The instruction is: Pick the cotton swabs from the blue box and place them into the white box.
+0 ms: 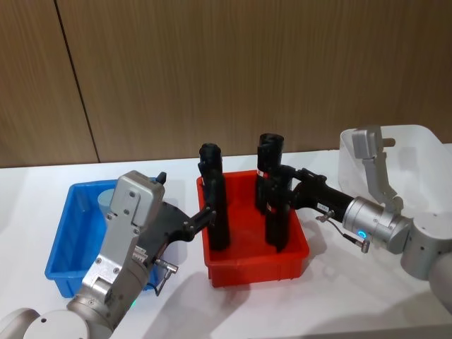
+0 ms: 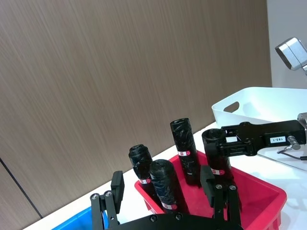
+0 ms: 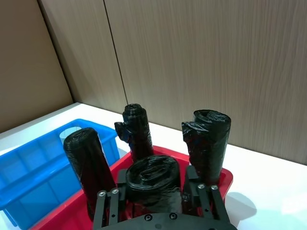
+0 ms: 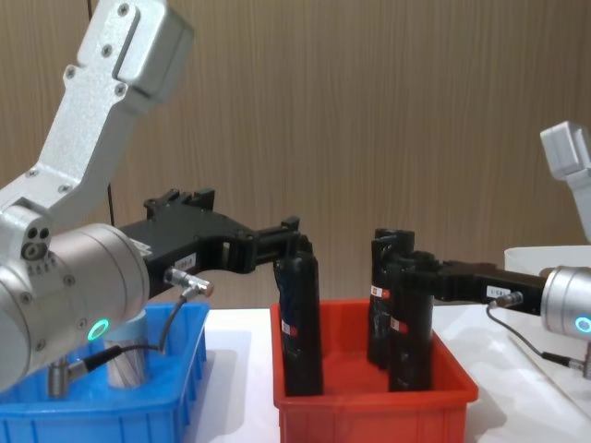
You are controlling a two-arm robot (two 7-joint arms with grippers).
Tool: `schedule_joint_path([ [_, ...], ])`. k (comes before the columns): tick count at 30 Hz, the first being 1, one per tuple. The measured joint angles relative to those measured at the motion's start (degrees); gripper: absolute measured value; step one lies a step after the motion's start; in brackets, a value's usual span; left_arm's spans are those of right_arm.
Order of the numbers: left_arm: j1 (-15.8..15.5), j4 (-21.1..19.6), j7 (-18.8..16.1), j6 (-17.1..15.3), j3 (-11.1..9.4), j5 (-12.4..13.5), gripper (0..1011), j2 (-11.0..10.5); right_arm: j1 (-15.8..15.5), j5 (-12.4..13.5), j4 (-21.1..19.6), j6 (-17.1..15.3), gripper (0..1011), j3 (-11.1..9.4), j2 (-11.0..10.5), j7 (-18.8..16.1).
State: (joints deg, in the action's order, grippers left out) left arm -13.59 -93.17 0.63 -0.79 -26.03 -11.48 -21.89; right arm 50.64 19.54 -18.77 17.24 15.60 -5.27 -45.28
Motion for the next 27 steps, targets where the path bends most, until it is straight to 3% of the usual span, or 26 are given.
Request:
schedule_joint_path([
  [6, 0.0, 0.0, 0.0, 0.0, 0.0, 0.0, 1004, 0.0, 1.3, -0.07, 2.48, 1.31, 566, 0.04, 0.44, -0.5],
  [14, 0.0, 0.0, 0.0, 0.0, 0.0, 0.0, 1004, 0.0, 1.57, -0.08, 2.25, 1.95, 495, -0.18, 0.56, -0.69],
  [21, 0.0, 0.0, 0.0, 0.0, 0.0, 0.0, 1004, 0.0, -2.62, 0.31, -7.51, -1.32, 461, -0.71, -0.73, 0.89],
  [24, 0.0, 0.0, 0.0, 0.0, 0.0, 0.0, 1004, 0.0, -6.05, 0.77, -15.54, -4.07, 435, -1.11, -1.91, 2.41],
  [27, 0.0, 0.0, 0.0, 0.0, 0.0, 0.0, 1004, 0.0, -7.95, 1.0, -19.98, -5.68, 421, -1.34, -2.58, 3.45],
])
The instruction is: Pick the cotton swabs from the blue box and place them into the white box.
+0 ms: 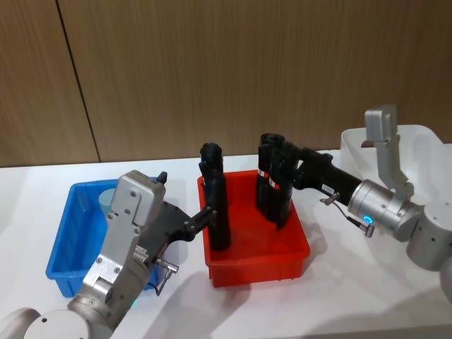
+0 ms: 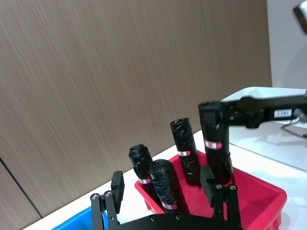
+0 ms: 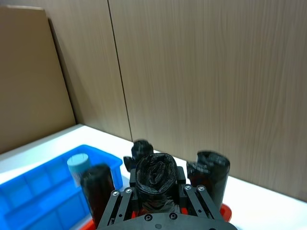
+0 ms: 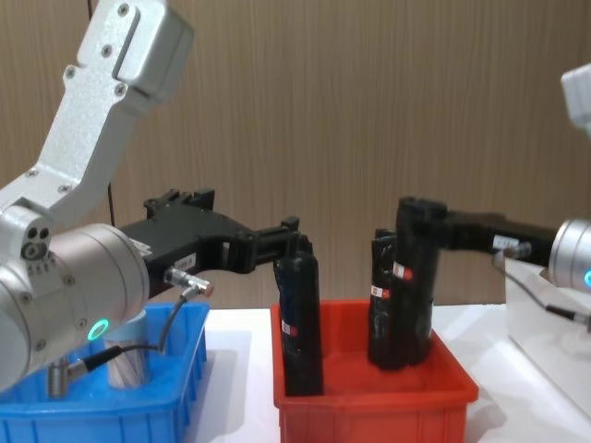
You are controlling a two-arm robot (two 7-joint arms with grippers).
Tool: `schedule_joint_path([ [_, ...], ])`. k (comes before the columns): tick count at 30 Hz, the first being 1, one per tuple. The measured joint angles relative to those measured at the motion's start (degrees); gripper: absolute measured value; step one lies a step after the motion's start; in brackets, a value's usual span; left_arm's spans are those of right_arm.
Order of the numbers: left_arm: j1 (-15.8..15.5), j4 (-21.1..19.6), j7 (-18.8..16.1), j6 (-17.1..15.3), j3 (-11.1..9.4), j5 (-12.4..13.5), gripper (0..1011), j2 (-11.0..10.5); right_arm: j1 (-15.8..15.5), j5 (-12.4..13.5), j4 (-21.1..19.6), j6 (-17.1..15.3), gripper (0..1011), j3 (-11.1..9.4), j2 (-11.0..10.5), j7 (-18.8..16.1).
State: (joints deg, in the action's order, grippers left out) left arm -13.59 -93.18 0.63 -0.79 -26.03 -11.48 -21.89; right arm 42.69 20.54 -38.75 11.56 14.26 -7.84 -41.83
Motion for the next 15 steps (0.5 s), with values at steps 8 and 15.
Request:
schedule_joint_path([
  [8, 0.0, 0.0, 0.0, 0.0, 0.0, 0.0, 1004, 0.0, -5.99, 0.87, -14.3, -4.87, 382, -0.86, -2.3, 3.87],
  [15, 0.0, 0.0, 0.0, 0.0, 0.0, 0.0, 1004, 0.0, -10.22, 1.33, -24.25, -8.08, 377, -1.66, -4.1, 7.58],
])
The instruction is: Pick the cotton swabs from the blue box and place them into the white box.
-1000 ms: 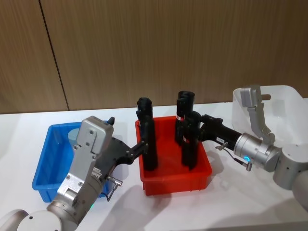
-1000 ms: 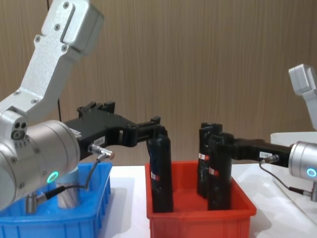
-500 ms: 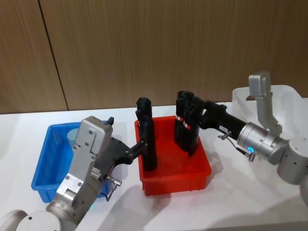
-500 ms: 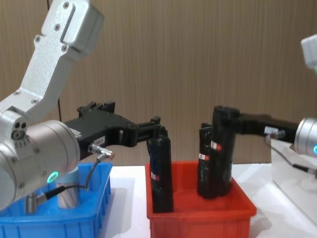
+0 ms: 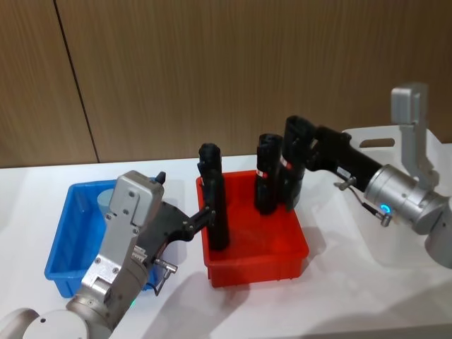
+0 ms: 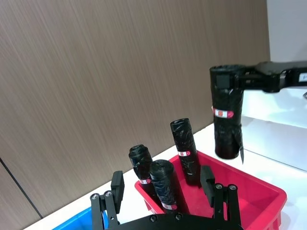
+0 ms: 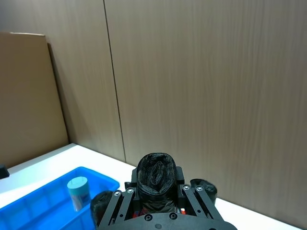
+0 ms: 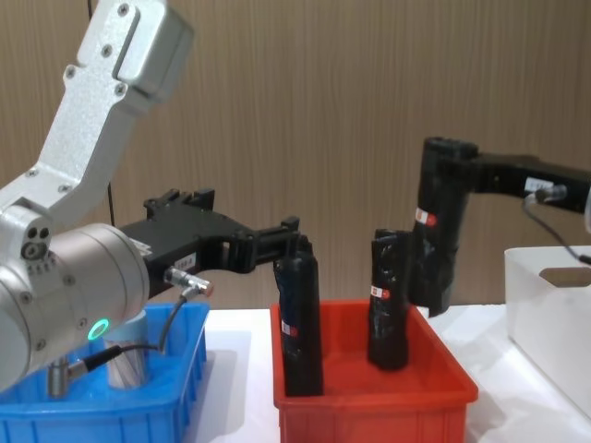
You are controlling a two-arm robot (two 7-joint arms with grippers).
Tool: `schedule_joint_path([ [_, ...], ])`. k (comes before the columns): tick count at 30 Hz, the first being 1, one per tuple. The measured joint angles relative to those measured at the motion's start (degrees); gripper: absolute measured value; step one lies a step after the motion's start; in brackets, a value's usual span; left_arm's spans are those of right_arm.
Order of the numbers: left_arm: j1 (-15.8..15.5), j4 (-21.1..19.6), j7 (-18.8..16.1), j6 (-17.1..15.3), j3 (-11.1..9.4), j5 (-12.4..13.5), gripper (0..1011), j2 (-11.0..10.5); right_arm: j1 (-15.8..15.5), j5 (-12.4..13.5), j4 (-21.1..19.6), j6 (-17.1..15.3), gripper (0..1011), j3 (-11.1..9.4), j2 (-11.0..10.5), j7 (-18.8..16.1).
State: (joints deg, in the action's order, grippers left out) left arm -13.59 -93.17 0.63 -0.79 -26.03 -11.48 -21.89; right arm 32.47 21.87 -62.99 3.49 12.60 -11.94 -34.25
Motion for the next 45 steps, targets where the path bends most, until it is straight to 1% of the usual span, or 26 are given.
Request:
schedule_joint_path([
  [2, 0.0, 0.0, 0.0, 0.0, 0.0, 0.0, 1004, 0.0, -1.05, 0.01, -2.37, -0.61, 377, -0.24, -0.48, 1.34],
  [5, 0.0, 0.0, 0.0, 0.0, 0.0, 0.0, 1004, 0.0, -1.91, -0.06, -4.28, -1.04, 377, -0.46, -0.88, 2.63],
  [8, 0.0, 0.0, 0.0, 0.0, 0.0, 0.0, 1004, 0.0, -3.23, -0.33, -7.13, -1.5, 377, -0.91, -1.59, 5.09],
  [9, 0.0, 0.0, 0.0, 0.0, 0.0, 0.0, 1004, 0.0, -3.23, -0.33, -7.13, -1.5, 377, -0.91, -1.59, 5.09],
  [10, 0.0, 0.0, 0.0, 0.0, 0.0, 0.0, 1004, 0.0, -3.69, -0.56, -8.18, -1.63, 377, -1.12, -1.9, 6.06],
  [12, 0.0, 0.0, 0.0, 0.0, 0.0, 0.0, 1004, 0.0, -4.06, -0.7, -8.98, -1.74, 377, -1.32, -2.15, 6.99],
  [14, 0.0, 0.0, 0.0, 0.0, 0.0, 0.0, 1004, 0.0, -4.74, -1.18, -10.33, -1.92, 377, -1.78, -2.65, 9.09],
  [15, 0.0, 0.0, 0.0, 0.0, 0.0, 0.0, 1004, 0.0, -4.74, -1.18, -10.33, -1.92, 377, -1.78, -2.65, 9.09],
  [21, 0.0, 0.0, 0.0, 0.0, 0.0, 0.0, 1004, 0.0, -5.83, -2.4, -12.31, -2.01, 377, -3.03, -3.95, 13.56],
  [31, 0.0, 0.0, 0.0, 0.0, 0.0, 0.0, 1004, 0.0, -6.3, -4.19, -12.34, -1.84, 377, -4.85, -5.47, 18.94],
  [34, 0.0, 0.0, 0.0, 0.0, 0.0, 0.0, 1004, 0.0, -6.26, -5.05, -11.32, -1.65, 377, -5.63, -6.03, 21.22],
  [35, 0.0, 0.0, 0.0, 0.0, 0.0, 0.0, 1004, 0.0, -6.26, -5.05, -11.32, -1.65, 377, -5.63, -6.03, 21.22],
  [38, 0.0, 0.0, 0.0, 0.0, 0.0, 0.0, 1004, 0.0, -5.9, -5.8, -9.69, -1.49, 377, -6.42, -6.58, 22.93],
  [40, 0.0, 0.0, 0.0, 0.0, 0.0, 0.0, 1004, 0.0, -5.75, -6.03, -9.15, -1.44, 379, -6.62, -6.7, 23.42],
  [43, 0.0, 0.0, 0.0, 0.0, 0.0, 0.0, 1004, 0.0, -5.33, -6.47, -7.72, -1.3, 445, -7.06, -6.99, 24.19],
  [44, 0.0, 0.0, 0.0, 0.0, 0.0, 0.0, 1004, 0.0, -5.16, -6.65, -7.13, -1.19, 497, -7.22, -7.09, 24.42],
  [45, 0.0, 0.0, 0.0, 0.0, 0.0, 0.0, 1004, 0.0, -5.08, -6.77, -6.87, -1.11, 518, -7.3, -7.14, 24.58],
])
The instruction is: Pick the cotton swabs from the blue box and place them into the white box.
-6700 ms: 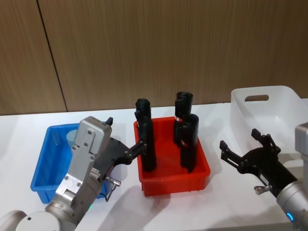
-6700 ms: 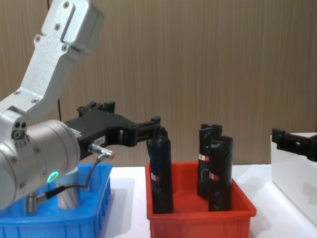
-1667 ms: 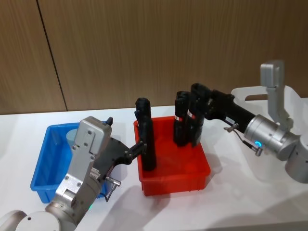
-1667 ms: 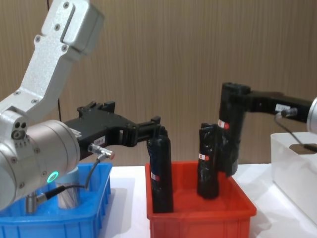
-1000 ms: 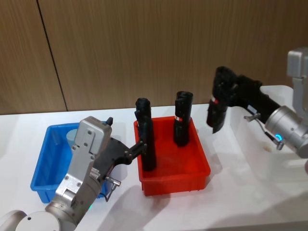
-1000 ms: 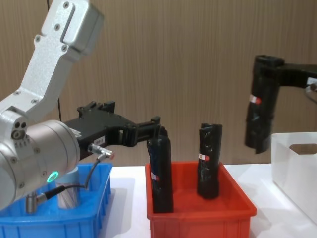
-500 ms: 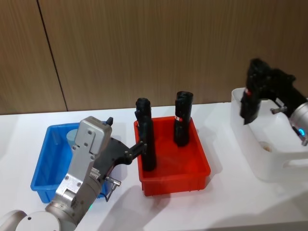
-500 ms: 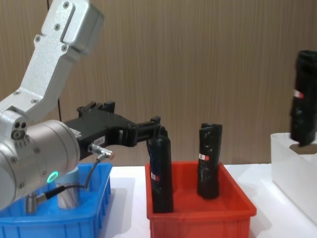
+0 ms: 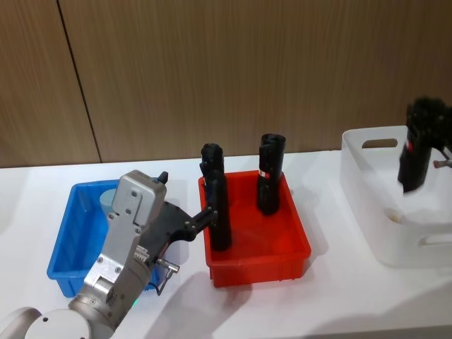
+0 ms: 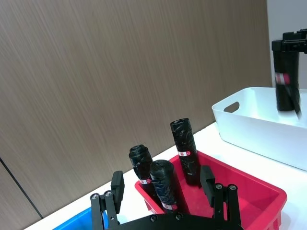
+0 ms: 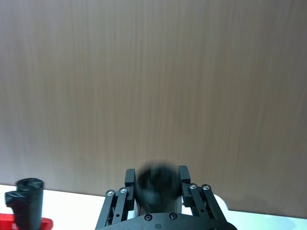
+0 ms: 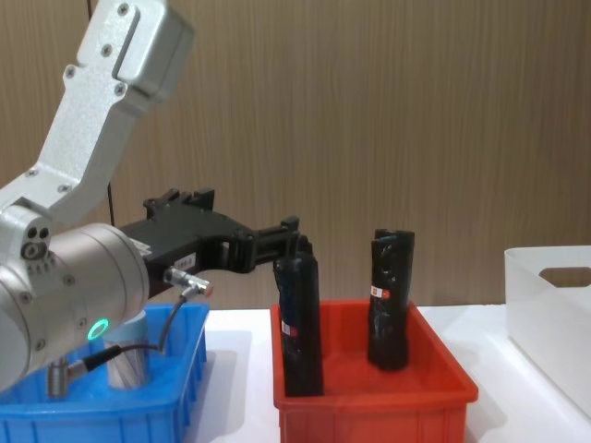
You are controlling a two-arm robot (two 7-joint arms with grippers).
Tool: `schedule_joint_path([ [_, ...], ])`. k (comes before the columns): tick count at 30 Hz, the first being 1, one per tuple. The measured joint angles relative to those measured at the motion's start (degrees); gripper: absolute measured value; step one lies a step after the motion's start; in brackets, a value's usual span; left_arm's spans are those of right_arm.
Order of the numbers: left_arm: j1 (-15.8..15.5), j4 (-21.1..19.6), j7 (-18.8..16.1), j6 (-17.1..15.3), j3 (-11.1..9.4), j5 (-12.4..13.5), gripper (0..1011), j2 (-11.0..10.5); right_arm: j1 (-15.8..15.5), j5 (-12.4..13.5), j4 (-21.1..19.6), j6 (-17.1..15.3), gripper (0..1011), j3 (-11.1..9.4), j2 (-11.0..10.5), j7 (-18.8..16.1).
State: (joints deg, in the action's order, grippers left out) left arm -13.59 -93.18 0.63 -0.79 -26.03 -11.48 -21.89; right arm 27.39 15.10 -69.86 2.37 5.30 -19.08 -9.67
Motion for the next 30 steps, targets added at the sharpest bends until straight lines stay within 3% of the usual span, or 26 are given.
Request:
schedule_joint_path([
  [16, 0.0, 0.0, 0.0, 0.0, 0.0, 0.0, 1004, 0.0, 0.88, -0.45, 3.47, 1.44, 987, -1.1, -0.63, 0.14],
  [30, 0.0, 0.0, 0.0, 0.0, 0.0, 0.0, 1004, 0.0, 0.82, -0.4, 4.03, 1.97, 1002, -1.52, -0.87, -0.32],
])
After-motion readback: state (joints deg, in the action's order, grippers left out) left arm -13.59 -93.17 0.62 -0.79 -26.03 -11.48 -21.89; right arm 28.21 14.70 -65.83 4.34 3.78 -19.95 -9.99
